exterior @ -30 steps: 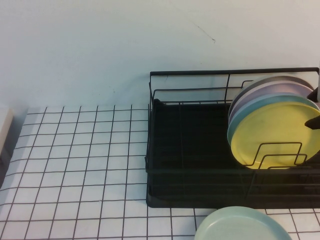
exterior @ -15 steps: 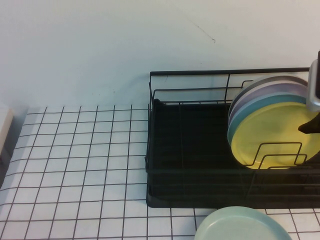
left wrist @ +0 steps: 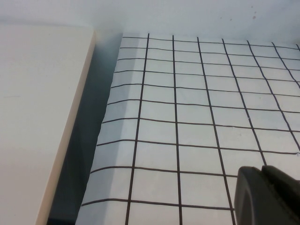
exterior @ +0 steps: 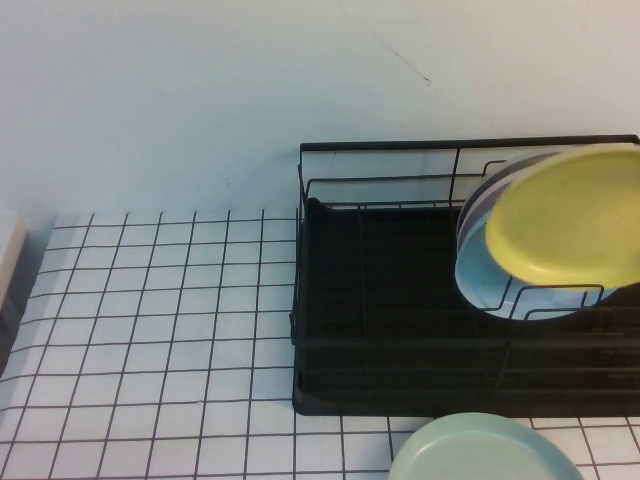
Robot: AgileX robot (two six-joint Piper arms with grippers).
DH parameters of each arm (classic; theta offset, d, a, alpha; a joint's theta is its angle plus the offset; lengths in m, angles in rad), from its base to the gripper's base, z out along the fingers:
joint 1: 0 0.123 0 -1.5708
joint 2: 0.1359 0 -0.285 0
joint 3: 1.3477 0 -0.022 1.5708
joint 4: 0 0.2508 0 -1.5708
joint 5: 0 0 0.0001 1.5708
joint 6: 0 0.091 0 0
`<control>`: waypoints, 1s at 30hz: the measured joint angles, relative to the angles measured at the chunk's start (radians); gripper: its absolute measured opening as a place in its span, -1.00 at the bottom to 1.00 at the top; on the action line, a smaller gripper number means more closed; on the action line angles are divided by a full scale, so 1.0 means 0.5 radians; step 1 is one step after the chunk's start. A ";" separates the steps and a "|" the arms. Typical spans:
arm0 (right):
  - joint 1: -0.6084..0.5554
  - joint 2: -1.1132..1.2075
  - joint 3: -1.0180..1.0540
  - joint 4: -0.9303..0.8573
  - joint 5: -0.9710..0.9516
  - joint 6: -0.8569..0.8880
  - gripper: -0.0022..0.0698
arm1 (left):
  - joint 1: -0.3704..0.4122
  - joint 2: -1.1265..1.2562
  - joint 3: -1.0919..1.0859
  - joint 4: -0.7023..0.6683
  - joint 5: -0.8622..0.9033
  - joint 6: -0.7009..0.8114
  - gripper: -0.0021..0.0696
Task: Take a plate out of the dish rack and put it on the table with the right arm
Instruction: Grasp the plate from the shelf, then place the plate from the table
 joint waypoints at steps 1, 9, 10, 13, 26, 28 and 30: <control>0.000 -0.072 0.000 -0.026 0.005 0.058 -0.67 | 0.000 0.000 0.000 0.000 0.000 0.000 -0.95; 0.000 -0.532 0.000 -0.052 0.326 0.824 -0.67 | 0.000 0.000 0.000 0.000 0.000 0.000 -0.95; 0.000 -0.562 0.000 -0.052 0.423 0.987 -0.67 | 0.000 0.000 0.000 0.000 0.000 0.000 -0.95; 0.000 -0.603 0.000 -0.052 0.680 1.512 -0.67 | 0.000 0.000 0.000 0.000 0.000 0.000 -0.95; 0.000 -0.829 0.899 0.520 0.901 1.703 -0.67 | 0.000 0.000 0.000 0.000 0.000 0.000 -0.95; 0.000 -0.854 1.189 0.566 0.780 1.646 -0.67 | 0.000 0.000 0.000 0.000 0.000 0.000 -0.95; 0.000 -0.857 1.407 0.617 0.641 1.582 -0.67 | 0.000 0.000 0.000 0.000 0.000 0.000 -0.95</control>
